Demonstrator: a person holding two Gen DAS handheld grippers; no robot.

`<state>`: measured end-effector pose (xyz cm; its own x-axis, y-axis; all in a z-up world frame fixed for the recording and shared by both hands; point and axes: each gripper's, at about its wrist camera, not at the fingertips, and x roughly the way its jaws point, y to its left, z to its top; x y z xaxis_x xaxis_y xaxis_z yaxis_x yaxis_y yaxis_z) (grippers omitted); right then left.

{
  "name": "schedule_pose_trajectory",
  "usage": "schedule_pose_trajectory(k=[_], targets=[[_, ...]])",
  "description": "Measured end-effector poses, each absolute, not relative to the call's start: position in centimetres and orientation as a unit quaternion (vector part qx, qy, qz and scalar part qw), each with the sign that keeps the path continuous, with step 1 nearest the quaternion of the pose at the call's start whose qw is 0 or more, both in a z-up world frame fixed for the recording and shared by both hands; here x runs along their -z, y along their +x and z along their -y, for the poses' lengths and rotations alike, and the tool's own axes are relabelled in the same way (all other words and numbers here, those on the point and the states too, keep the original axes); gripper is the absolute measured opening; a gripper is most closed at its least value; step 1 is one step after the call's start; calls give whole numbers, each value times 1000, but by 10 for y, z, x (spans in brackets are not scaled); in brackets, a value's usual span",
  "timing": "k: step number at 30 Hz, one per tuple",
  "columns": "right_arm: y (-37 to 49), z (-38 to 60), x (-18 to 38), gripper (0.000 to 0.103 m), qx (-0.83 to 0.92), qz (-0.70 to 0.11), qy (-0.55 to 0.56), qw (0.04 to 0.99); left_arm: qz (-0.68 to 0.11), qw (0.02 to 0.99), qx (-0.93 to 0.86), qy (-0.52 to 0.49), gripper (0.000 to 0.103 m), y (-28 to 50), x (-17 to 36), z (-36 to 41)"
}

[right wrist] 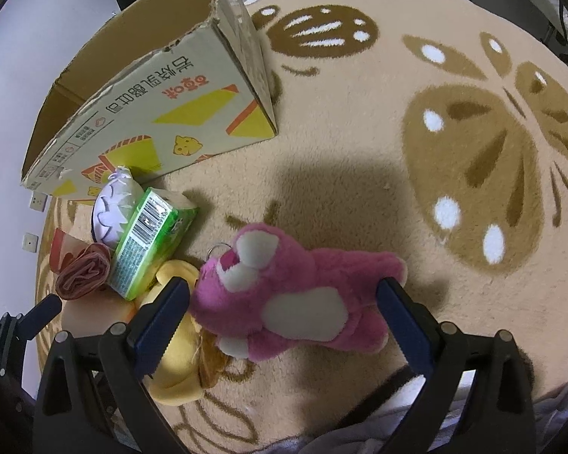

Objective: Organize soft objects

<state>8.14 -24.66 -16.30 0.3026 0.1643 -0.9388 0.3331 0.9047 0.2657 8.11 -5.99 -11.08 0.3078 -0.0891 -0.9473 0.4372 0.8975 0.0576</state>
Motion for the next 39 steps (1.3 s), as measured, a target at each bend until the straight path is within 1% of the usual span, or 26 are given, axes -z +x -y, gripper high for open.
schedule_pose_trajectory(k=[13,25,28,30,31,34,36,39], targets=[[93,248,188,103,63,-602,217,766,-581,790,123,153,102,90,126,49],[100,261,208,103,63,-606,244,754,-576,797,114,141,102,95,127,40],[103,264,210,103,64,-604,248,755,-571,802,111,137,100,95,126,38],[104,266,211,103,65,-602,245,757,-569,803,116,131,89,95,124,37],[104,266,211,103,66,-600,242,760,-570,803,120,127,87,95,123,37],[105,264,207,103,66,-599,235,763,-571,801,133,122,73,93,123,38],[107,265,206,103,67,-597,234,765,-574,797,149,113,53,91,122,40],[108,263,201,100,66,-586,235,773,-569,800,154,111,46,88,119,40]])
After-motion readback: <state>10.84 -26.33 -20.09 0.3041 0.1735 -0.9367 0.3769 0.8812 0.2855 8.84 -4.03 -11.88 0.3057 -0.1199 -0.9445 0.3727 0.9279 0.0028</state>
